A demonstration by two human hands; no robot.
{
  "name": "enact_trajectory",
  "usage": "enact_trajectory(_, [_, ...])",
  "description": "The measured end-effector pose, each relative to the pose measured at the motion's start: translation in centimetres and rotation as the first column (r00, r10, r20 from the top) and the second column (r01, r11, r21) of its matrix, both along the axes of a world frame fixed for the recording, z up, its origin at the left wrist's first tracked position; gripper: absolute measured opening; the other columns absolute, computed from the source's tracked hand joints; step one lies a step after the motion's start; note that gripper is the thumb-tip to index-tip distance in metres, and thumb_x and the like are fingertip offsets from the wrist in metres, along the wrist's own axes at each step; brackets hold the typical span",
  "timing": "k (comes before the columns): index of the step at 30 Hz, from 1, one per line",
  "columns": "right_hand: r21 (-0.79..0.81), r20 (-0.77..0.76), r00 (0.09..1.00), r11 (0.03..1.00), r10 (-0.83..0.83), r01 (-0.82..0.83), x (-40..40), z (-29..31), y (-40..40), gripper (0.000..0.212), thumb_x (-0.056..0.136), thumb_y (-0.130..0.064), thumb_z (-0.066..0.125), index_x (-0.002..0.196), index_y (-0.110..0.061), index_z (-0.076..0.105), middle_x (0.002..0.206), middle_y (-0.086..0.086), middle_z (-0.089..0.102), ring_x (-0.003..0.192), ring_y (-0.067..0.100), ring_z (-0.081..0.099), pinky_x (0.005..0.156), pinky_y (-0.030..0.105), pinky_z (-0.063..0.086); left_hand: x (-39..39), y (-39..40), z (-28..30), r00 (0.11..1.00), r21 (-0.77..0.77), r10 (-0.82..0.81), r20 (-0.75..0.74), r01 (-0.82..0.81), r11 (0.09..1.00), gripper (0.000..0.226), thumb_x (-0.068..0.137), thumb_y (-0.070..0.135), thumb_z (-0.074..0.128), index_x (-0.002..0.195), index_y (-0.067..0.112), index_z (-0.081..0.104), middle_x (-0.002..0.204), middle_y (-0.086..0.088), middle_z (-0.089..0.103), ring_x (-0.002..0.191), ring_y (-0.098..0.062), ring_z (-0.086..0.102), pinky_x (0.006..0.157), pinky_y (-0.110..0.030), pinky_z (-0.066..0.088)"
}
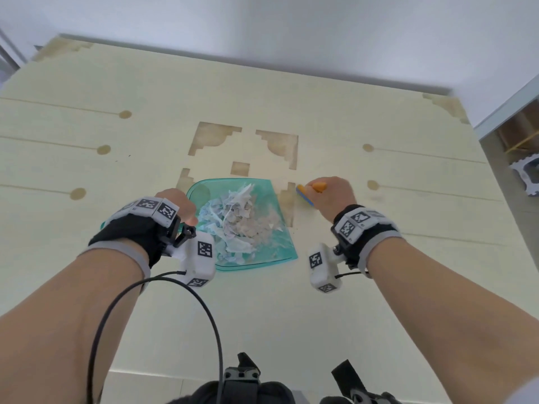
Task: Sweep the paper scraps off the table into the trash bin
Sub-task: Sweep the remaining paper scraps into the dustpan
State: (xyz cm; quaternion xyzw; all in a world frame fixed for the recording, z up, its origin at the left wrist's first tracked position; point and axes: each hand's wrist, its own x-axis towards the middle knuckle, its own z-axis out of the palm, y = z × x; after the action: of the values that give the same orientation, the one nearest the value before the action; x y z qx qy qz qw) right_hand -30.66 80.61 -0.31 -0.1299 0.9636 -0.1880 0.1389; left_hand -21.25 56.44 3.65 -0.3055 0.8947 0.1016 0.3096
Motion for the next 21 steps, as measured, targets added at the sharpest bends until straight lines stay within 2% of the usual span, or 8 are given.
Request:
enact_trajectory(2, [-0.040, 0.049, 0.998, 0.998, 0.047, -0.045, 1.1, -0.6, -1.4, 0.044, 0.091, -0.026, 0.050, 0.050, -0.012, 0.037, 0.052, 0.004, 0.038, 0.061, 0.023, 0.038, 0.055, 0.032, 0.030, 0.1, 0.0, 0.1, 1.000, 0.000, -0.022, 0.007, 0.022, 1.000, 0.035, 0.094, 0.015, 0.054, 0.064, 0.010, 0.037, 0.065, -0.003, 0.036, 0.064, -0.016, 0.041, 0.051, -0.020, 0.026])
enact_trajectory(4, [-0.280, 0.144, 0.989, 0.957, -0.041, 0.080, 1.3, -0.2, -1.9, 0.034, 0.087, -0.019, 0.054, 0.063, 0.005, 0.058, 0.055, 0.011, 0.051, 0.059, 0.023, 0.045, 0.061, 0.037, 0.045, 0.2, -0.1, 0.1, 0.999, -0.003, -0.034, 0.018, 0.034, 0.999, 0.036, 0.096, 0.017, 0.052, 0.063, 0.011, 0.036, 0.064, -0.002, 0.035, 0.059, -0.013, 0.037, 0.052, -0.019, 0.026])
enact_trajectory(7, [-0.519, 0.156, 0.967, 0.816, -0.201, 0.254, 0.4, 1.3, -1.1, 0.030, 0.084, -0.016, 0.056, 0.078, 0.012, 0.063, 0.060, 0.016, 0.058, 0.057, 0.024, 0.051, 0.061, 0.035, 0.048, 0.3, -0.3, 0.1, 0.999, 0.020, -0.036, 0.016, 0.036, 0.999, 0.039, 0.095, 0.017, 0.052, 0.060, 0.011, 0.034, 0.062, -0.002, 0.032, 0.056, -0.014, 0.035, 0.050, -0.019, 0.024])
enact_trajectory(10, [-0.307, -0.016, 0.987, 0.941, -0.158, 0.145, 0.3, 1.1, -0.8, 0.032, 0.085, -0.016, 0.052, 0.057, -0.001, 0.049, 0.060, 0.015, 0.043, 0.061, 0.024, 0.038, 0.061, 0.033, 0.033, 0.4, -0.4, 0.3, 0.998, 0.019, -0.064, 0.026, 0.063, 0.998, 0.040, 0.096, 0.018, 0.051, 0.060, 0.011, 0.035, 0.062, -0.002, 0.034, 0.060, -0.015, 0.039, 0.050, -0.018, 0.026])
enact_trajectory(12, [-0.202, 0.034, 0.997, 0.977, -0.069, 0.074, 1.7, 0.2, -1.7, 0.032, 0.087, -0.015, 0.051, 0.058, -0.002, 0.051, 0.062, 0.019, 0.047, 0.062, 0.025, 0.039, 0.061, 0.036, 0.035, 0.4, -0.3, 0.2, 0.997, 0.011, -0.072, 0.021, 0.072, 0.997, 0.040, 0.096, 0.018, 0.050, 0.060, 0.010, 0.034, 0.063, -0.002, 0.033, 0.055, -0.012, 0.034, 0.050, -0.017, 0.026])
enact_trajectory(15, [-0.435, 0.218, 0.963, 0.867, -0.158, 0.241, 2.2, -0.4, -1.8, 0.030, 0.084, -0.014, 0.054, 0.082, 0.016, 0.061, 0.061, 0.016, 0.057, 0.059, 0.023, 0.050, 0.064, 0.037, 0.047, 0.3, -0.5, 0.3, 0.996, 0.003, -0.082, 0.022, 0.082, 0.997, 0.040, 0.095, 0.016, 0.052, 0.060, 0.010, 0.033, 0.062, -0.003, 0.032, 0.052, -0.012, 0.032, 0.049, -0.018, 0.024])
enact_trajectory(17, [-0.485, 0.138, 0.944, 0.811, -0.300, 0.328, 0.9, 0.0, -0.6, 0.030, 0.084, -0.015, 0.053, 0.081, 0.014, 0.059, 0.060, 0.013, 0.053, 0.059, 0.022, 0.047, 0.062, 0.035, 0.043, 0.4, -0.6, 0.4, 0.994, -0.001, -0.101, 0.035, 0.101, 0.995, 0.041, 0.095, 0.016, 0.052, 0.059, 0.010, 0.032, 0.062, -0.004, 0.031, 0.052, -0.012, 0.031, 0.049, -0.018, 0.024])
enact_trajectory(21, [-0.034, -0.061, 0.973, 0.975, -0.222, 0.220, 0.0, 0.5, 1.3, 0.037, 0.078, -0.009, 0.047, 0.043, -0.007, 0.036, 0.045, 0.007, 0.036, 0.051, 0.023, 0.037, 0.050, 0.022, 0.025, 0.2, -0.5, 0.2, 0.991, -0.024, -0.119, 0.056, 0.121, 0.992, 0.038, 0.098, 0.019, 0.047, 0.063, 0.008, 0.035, 0.064, -0.002, 0.032, 0.057, -0.012, 0.035, 0.050, -0.017, 0.024])
